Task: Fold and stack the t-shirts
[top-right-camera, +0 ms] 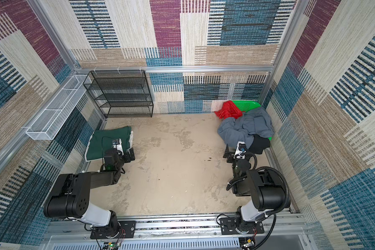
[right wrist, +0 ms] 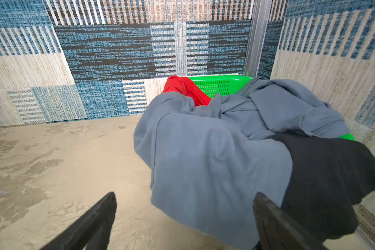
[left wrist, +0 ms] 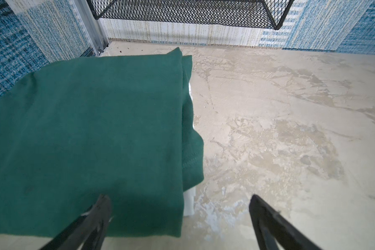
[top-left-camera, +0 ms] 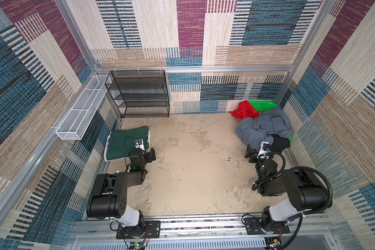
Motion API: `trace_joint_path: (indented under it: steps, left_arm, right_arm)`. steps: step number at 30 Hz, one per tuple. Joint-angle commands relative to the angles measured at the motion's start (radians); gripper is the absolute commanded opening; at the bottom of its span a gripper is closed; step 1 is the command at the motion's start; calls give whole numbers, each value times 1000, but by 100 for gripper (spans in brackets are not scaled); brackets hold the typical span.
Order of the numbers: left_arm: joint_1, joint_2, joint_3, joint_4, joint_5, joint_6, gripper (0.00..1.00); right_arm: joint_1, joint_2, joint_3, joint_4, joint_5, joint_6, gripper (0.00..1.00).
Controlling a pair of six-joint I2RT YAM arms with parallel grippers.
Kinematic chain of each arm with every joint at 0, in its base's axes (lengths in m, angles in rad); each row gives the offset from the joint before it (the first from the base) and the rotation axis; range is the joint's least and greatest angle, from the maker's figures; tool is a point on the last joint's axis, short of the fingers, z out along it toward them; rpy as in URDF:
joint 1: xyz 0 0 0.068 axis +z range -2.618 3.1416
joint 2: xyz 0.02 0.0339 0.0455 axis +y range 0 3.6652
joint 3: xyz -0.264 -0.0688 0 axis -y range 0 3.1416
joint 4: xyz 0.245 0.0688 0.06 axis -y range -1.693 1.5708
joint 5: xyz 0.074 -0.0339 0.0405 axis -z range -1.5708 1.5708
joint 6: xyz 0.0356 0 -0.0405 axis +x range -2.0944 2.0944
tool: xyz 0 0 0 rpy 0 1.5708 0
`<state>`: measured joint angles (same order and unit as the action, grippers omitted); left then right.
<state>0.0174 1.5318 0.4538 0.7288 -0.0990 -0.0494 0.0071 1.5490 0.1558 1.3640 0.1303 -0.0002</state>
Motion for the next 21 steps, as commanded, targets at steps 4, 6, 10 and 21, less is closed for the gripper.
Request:
trace_joint_path:
  steps: [4, 6, 10, 21]
  left_arm:
    - [-1, -2, -7, 43, 8, 38, 100]
    - [-2, -2, -8, 45, 5, 38, 100]
    - [-2, -2, -7, 44, 8, 37, 100]
    - [-2, -2, -7, 45, 8, 39, 100]
  right_arm:
    - [1, -6, 4, 50, -238, -83, 98]
    - [0, -6, 1, 56, -237, -82, 98]
    - [1, 0, 14, 38, -202, -67, 99]
    - [-9, -1, 37, -10, -187, -47, 98]
